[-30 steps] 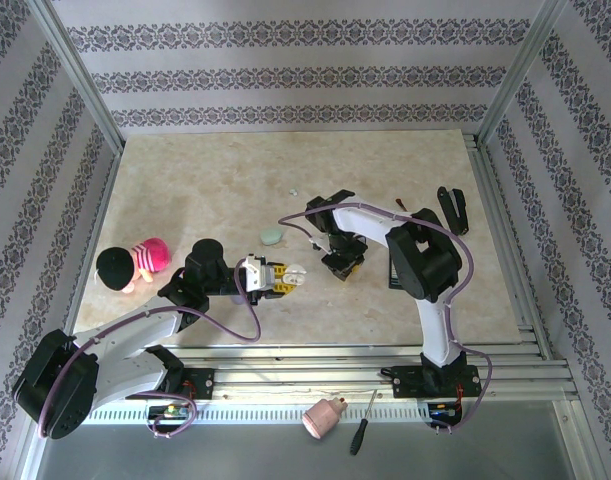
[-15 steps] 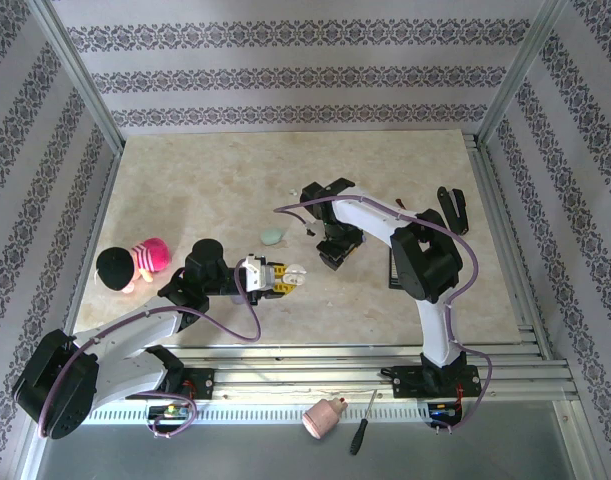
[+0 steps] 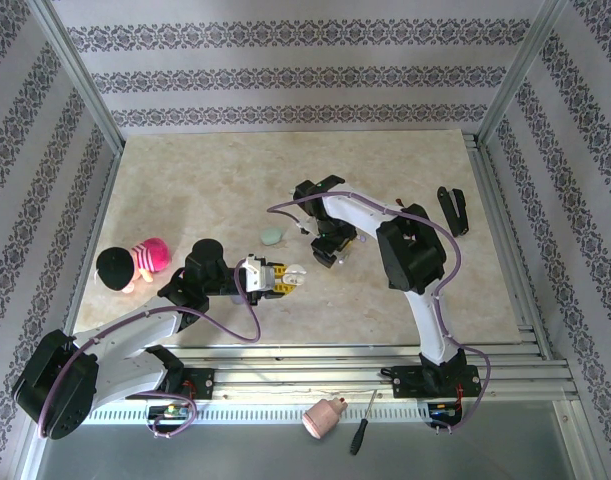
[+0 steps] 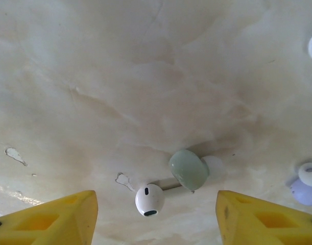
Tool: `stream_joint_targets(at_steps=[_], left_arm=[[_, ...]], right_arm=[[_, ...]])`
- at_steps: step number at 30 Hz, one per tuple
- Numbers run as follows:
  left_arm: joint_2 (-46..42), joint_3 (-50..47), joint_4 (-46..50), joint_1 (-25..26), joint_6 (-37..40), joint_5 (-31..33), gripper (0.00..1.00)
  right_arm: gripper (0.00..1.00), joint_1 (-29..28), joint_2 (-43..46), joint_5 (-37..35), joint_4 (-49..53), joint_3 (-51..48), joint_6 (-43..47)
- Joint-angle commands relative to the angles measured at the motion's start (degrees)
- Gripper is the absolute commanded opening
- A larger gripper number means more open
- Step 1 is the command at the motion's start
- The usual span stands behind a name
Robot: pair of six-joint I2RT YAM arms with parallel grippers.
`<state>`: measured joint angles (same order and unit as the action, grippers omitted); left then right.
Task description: Insert the wireless bluetooth earbuds into the charging case
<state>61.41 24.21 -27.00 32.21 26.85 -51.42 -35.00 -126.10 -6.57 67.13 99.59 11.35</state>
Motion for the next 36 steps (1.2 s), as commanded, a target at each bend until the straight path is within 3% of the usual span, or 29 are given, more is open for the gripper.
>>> stream_joint_targets(at_steps=[1, 12, 22, 28, 36], left_arm=[[-1.0, 1.2, 1.5, 0.8, 1.6, -0.9, 0.00], [-1.1, 1.2, 1.6, 0.9, 1.5, -1.1, 0.00], [-1.0, 1.1, 1.4, 0.9, 1.4, -1.3, 0.00], [-0.9, 1.2, 1.4, 0.9, 1.5, -1.1, 0.00], [-1.1, 1.1, 1.5, 0.9, 1.7, -0.9, 0.00]], right_arm=[[0.65, 0.7, -0.6, 1.5, 1.3, 0.0, -0.6], [0.75, 1.9, 0.7, 6.0, -2.2, -4.7, -2.6], [0.73, 1.6, 4.4, 8.9, -3.4, -10.1, -3.7], [0.69, 0.7, 8.8, 14.2, -4.6, -12.7, -3.6], [0.69, 1.1, 10.7, 10.2, -5.1, -12.0, -3.9]])
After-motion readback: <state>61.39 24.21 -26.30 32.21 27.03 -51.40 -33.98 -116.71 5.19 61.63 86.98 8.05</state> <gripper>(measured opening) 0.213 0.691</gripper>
